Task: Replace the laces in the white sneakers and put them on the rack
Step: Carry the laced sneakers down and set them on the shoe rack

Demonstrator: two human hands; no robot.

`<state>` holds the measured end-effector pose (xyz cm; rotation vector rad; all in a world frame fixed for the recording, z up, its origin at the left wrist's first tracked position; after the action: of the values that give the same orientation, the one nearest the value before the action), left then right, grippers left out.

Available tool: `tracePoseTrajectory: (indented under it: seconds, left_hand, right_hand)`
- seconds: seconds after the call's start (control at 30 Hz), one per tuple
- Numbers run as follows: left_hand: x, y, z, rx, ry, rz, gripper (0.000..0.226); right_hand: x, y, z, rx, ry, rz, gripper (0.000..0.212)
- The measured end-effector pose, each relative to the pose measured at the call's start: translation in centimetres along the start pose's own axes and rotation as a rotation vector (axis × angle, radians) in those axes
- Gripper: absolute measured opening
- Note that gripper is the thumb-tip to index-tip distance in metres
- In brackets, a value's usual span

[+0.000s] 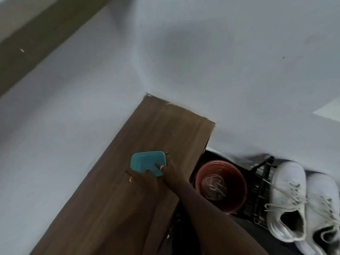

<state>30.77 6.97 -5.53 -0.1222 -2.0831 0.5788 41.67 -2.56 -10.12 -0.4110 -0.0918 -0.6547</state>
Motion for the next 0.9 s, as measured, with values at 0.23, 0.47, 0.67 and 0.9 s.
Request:
tracePoseTrajectory:
  seconds: [0.23, 0.47, 0.67, 0.9]
  left_hand:
    - [-3.4, 5.1, 1.1, -0.018, -0.064, 0.18, 0.044]
    - [-6.3, 5.1, -7.4, -0.179, -0.048, 0.224, 0.049]
    - [-10.3, 5.0, -13.8, -0.276, 0.082, 0.31, 0.057]
    - [-13.6, 6.4, -16.5, -0.334, 0.032, 0.359, 0.057]
  right_hand:
    - [-1.9, 1.5, -3.8, -0.16, 0.144, -0.113, 0.059]
    - [3.0, 5.7, -2.5, -0.094, 0.118, -0.226, 0.069]
    - [7.4, 10.2, -2.7, -0.089, 0.134, -0.336, 0.067]
    - [9.5, 12.1, -1.6, -0.057, -0.074, -0.358, 0.051]
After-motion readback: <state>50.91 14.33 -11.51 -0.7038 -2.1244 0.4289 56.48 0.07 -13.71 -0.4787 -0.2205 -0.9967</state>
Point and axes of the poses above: each hand's wrist, its own y-axis towards the middle knuckle, its own x-axis out of the back of the hand, z = x × y, the point moved 10 cm from there along y, towards the middle knuckle, and after that the axes turned 14 degrees about x, right-handed, at the moved point
